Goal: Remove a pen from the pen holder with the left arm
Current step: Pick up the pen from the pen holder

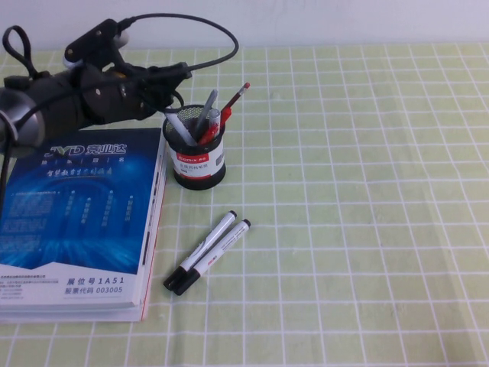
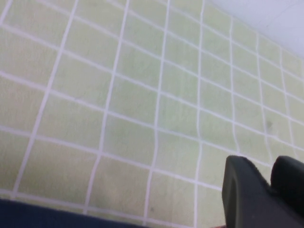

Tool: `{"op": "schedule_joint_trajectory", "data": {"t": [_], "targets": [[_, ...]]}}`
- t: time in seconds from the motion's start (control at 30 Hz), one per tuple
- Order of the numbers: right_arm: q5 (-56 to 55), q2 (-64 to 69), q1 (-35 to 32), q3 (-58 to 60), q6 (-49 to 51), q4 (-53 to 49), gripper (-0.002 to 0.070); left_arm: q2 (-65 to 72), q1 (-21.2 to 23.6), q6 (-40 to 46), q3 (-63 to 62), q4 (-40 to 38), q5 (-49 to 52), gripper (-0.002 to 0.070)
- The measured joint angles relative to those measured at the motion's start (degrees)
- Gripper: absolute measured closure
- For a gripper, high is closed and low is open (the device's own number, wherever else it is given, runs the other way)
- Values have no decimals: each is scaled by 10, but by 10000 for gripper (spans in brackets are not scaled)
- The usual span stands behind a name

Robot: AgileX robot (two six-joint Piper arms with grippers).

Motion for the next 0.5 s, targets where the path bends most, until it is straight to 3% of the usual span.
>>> {"op": "schedule_joint_trajectory", "data": {"t": [0.5], "targets": [[0, 0, 0, 0, 0, 0, 691, -160, 0, 71, 0, 60, 107, 590]]}}
